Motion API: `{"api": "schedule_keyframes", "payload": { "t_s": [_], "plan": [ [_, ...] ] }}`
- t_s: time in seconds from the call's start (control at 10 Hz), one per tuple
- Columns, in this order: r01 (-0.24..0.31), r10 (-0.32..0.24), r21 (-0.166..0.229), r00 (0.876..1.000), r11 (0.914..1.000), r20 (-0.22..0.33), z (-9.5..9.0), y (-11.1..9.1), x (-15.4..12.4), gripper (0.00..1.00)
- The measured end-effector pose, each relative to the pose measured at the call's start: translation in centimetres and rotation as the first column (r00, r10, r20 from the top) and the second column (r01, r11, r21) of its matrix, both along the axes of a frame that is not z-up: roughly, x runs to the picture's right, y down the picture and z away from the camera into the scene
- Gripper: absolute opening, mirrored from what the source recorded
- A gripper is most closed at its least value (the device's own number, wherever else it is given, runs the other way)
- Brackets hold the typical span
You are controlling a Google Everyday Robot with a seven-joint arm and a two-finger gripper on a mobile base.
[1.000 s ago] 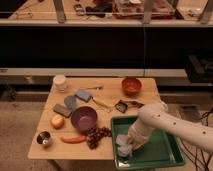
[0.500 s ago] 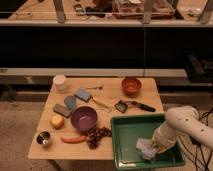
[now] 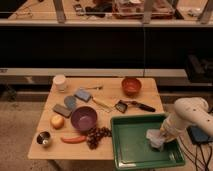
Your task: Wipe tray with towel
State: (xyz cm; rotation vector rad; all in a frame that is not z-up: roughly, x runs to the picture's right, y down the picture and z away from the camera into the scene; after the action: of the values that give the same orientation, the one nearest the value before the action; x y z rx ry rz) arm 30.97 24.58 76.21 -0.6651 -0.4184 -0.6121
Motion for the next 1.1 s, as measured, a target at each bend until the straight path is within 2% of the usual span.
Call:
{"api": "schedule_keyframes", "payload": {
  "t_s": [0.1, 0.4, 0.5, 0.7, 0.9, 1.1],
  "plan": [
    [0.0, 0.0, 0.004, 1.0, 1.0, 0.003, 0.3, -0.5, -0.6, 0.0],
    [0.001, -0.002, 0.019, 0.999, 0.9998, 0.043, 1.6, -1.8, -5.7, 0.0],
    [0.009, -0.011, 0.017, 0.997, 0.9998, 0.08, 2.0, -1.8, -9.6, 0.0],
    [0.015, -0.017, 0.015, 0.992, 0.9998, 0.124, 1.8, -1.3, -13.6, 0.0],
    [0.023, -0.025, 0.016, 0.987, 0.9996, 0.16, 0.7, 0.1, -17.8, 0.0],
    [0.016, -0.019, 0.018, 0.987, 0.9997, 0.161, -0.1, 0.9, -19.1, 0.0]
  ]
}}
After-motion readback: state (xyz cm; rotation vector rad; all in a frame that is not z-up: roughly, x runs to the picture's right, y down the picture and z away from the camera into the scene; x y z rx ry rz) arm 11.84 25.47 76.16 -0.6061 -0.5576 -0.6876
